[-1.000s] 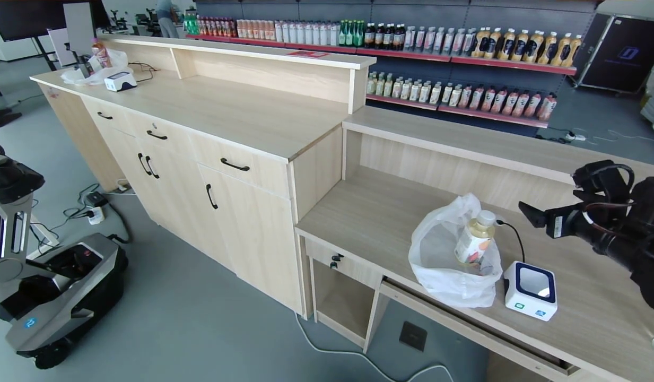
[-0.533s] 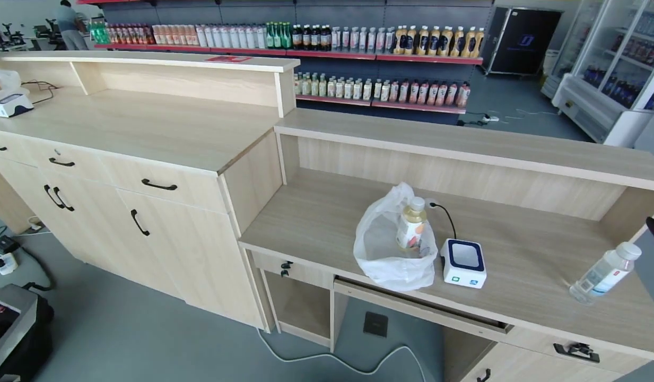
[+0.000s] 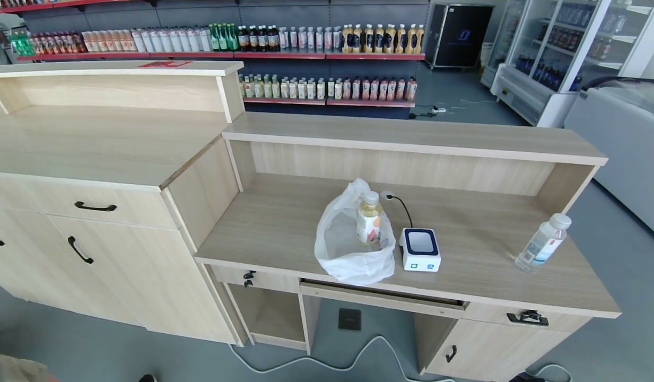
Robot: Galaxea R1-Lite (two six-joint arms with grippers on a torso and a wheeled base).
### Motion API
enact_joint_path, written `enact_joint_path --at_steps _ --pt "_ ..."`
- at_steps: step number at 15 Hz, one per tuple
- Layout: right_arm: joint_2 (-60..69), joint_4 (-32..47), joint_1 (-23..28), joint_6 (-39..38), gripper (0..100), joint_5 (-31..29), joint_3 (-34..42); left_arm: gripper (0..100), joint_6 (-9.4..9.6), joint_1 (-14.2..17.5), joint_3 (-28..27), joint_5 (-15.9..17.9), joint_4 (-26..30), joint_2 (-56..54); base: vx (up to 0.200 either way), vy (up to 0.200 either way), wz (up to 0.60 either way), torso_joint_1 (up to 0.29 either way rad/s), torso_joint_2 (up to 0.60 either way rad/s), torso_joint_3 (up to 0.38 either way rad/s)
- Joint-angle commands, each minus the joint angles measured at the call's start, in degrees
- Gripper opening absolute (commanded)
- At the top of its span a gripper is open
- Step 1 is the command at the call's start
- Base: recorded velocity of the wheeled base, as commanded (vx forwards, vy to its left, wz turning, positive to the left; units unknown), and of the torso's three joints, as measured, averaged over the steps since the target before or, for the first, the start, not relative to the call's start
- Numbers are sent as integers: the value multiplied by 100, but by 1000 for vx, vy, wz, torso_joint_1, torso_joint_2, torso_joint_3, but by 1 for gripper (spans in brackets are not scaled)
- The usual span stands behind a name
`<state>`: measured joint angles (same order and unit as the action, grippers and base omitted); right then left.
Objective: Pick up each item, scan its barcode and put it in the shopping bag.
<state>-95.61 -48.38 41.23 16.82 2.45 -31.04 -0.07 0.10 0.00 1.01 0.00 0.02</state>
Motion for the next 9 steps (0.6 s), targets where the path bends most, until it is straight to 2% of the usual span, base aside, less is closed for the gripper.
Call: enact_joint_path --at_steps 1,3,9 --pt "-1179 -136 157 -74 100 159 -588 100 -1 -1 0 4 0 -2 0 0 0 0 0 0" --pt "-1566 -303 219 14 100 555 -834 100 -1 -1 0 4 0 -2 0 0 0 0 0 0" --pt "-2717 -1270 34 58 100 748 -1115 100 -1 -1 0 -5 0 6 0 0 0 0 0 0"
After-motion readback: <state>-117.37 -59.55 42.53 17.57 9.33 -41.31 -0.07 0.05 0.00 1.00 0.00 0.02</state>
